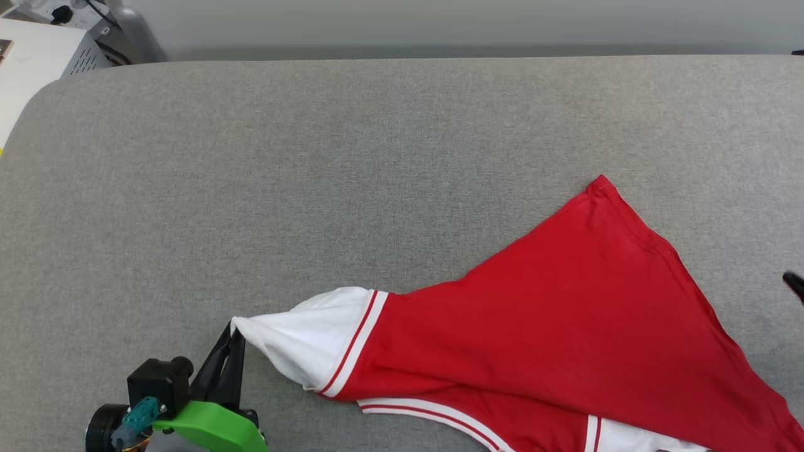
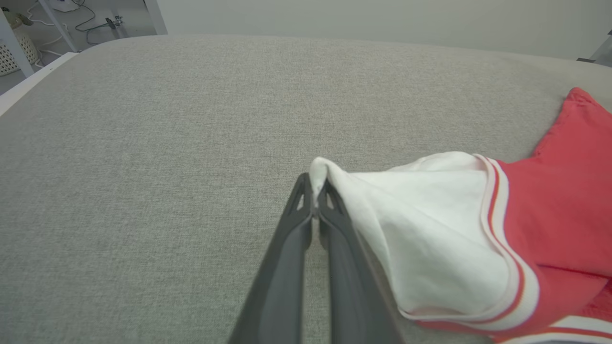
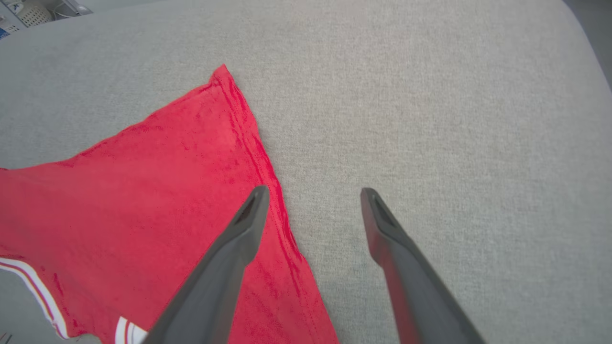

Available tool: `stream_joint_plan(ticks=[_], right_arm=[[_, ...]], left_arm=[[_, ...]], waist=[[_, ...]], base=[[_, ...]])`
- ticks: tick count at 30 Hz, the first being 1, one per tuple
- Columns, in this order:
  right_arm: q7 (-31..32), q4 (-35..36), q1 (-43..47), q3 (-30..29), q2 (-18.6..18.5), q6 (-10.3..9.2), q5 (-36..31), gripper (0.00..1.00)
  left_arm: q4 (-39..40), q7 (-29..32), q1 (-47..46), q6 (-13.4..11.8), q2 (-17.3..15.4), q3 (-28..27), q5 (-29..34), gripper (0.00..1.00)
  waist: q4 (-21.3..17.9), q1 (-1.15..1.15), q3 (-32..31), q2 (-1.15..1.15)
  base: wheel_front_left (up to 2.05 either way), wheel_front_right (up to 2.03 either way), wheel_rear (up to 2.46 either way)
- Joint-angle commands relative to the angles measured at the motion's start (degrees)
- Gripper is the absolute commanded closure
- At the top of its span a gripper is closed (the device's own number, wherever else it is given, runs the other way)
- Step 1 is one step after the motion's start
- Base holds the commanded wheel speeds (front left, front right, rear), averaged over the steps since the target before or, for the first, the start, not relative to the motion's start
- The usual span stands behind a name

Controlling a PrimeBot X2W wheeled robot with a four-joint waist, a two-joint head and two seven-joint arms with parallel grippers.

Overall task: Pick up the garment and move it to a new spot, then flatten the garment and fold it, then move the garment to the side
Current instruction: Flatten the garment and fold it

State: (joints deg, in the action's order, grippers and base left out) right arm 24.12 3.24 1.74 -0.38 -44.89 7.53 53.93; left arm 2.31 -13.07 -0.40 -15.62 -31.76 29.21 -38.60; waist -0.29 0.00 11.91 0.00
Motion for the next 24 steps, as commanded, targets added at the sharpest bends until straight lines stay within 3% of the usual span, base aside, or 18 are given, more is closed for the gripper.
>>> stream_joint_plan(ticks=[1, 5, 8, 15, 24], right_arm=[[1.2, 1.6, -2.7, -0.5, -0.4, -0.04, -0.7, 0.0], [7.3, 5.0, -10.8, 1.3, -1.8, -0.04, -2.5, 0.0], [13.3, 4.9, -18.7, 6.0, -2.2, -0.04, -4.3, 0.0], [25.9, -3.9, -36.0, 19.3, 0.5, -0.04, -9.2, 0.0], [26.9, -19.6, -45.1, 28.8, 5.0, -0.04, -12.3, 0.0]], left_arm=[[0.2, -0.1, -1.1, 0.2, -0.3, 0.1, 0.3, 1.0], [0.5, 0.5, -3.4, 0.9, 0.1, 1.1, 1.3, 1.0], [0.7, 1.0, -5.5, 1.4, 0.4, 1.9, 2.1, 1.0], [0.4, 1.5, -10.3, 2.9, 1.7, 3.7, 3.8, 1.0], [-0.8, 0.7, -14.6, 4.1, 4.0, 4.9, 5.1, 1.0]], waist=[[0.7, 0.0, 0.7, 0.0], [2.4, 0.0, 2.4, 0.0], [3.8, 0.0, 3.8, 0.0], [7.5, 0.0, 7.8, 0.0], [10.6, 0.0, 12.3, 0.0]], base=[[0.0, 0.0, 0.0], [0.0, 0.0, 0.0], [0.0, 0.0, 0.0], [0.0, 0.0, 0.0], [0.0, 0.0, 0.0]])
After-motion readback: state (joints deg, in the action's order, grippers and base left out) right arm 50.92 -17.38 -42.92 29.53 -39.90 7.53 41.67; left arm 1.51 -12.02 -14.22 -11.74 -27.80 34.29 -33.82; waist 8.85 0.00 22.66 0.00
